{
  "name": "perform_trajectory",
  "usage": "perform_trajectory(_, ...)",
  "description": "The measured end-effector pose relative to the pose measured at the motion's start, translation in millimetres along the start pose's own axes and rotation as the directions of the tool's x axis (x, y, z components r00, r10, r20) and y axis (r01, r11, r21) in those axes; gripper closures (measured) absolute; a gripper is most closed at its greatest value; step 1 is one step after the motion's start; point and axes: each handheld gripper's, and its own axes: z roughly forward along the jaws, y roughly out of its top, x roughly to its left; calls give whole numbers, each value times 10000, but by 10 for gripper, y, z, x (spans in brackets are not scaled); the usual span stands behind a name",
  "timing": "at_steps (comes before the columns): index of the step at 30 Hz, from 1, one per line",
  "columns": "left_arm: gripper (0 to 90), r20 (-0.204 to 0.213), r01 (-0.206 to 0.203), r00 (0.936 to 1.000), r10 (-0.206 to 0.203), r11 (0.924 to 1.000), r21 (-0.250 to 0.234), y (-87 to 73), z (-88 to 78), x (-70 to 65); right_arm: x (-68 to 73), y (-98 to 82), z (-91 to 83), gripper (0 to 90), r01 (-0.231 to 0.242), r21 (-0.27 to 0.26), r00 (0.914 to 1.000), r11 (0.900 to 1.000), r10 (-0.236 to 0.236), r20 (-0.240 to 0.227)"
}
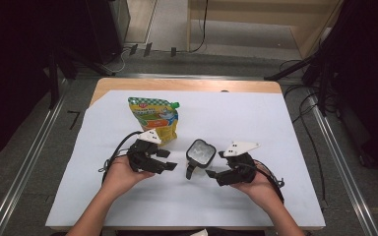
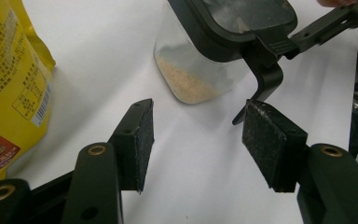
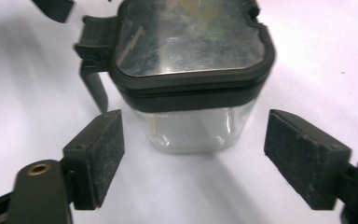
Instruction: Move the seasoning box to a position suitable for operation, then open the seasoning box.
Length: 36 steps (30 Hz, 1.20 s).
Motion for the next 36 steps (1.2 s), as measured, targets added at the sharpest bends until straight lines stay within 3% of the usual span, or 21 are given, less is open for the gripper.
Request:
perform_trajectory(7, 474, 279, 178, 9994, -181, 9998, 124, 32, 49, 11, -41, 16, -171, 360, -543, -297, 9982, 9981, 550, 256)
perform_trajectory(9, 508, 259, 157, 9995, -162, 9997, 173, 38, 65, -10, -56, 26, -192, 466, -712, -449, 9970, 9964, 725, 270)
perform_trajectory(12, 560, 359, 133, 9993, -137, 9998, 123, 49, 79, -24, -67, 17, -196, 595, -505, -363, 9978, 9981, 520, 418)
perform_trajectory(15, 653, 492, 198, 9986, -206, 9997, 158, 62, 100, -37, -46, -13, -196, 724, -264, -173, 9985, 9995, 272, 474)
perform_trajectory(21, 885, 781, -145, 9969, 119, 9993, 331, 122, 191, -105, -105, -30, -195, 900, -1066, -365, 9943, 9936, 1068, 34)
perform_trajectory(23, 896, 836, -236, 9963, 201, 9989, 412, 140, 222, -122, -113, -35, -197, 900, -1254, -550, 9921, 9906, 1256, 12)
perform_trajectory(25, 900, 756, -316, 9968, 276, 9981, 532, 143, 252, -145, -109, -39, -177, 900, -1144, -561, 9933, 9919, 1150, 81)
perform_trajectory(36, 893, 827, -269, 9963, 217, 9977, 629, 156, 308, -180, -24, -6, -83, 900, -1033, -215, 9945, 9944, 1036, 124)
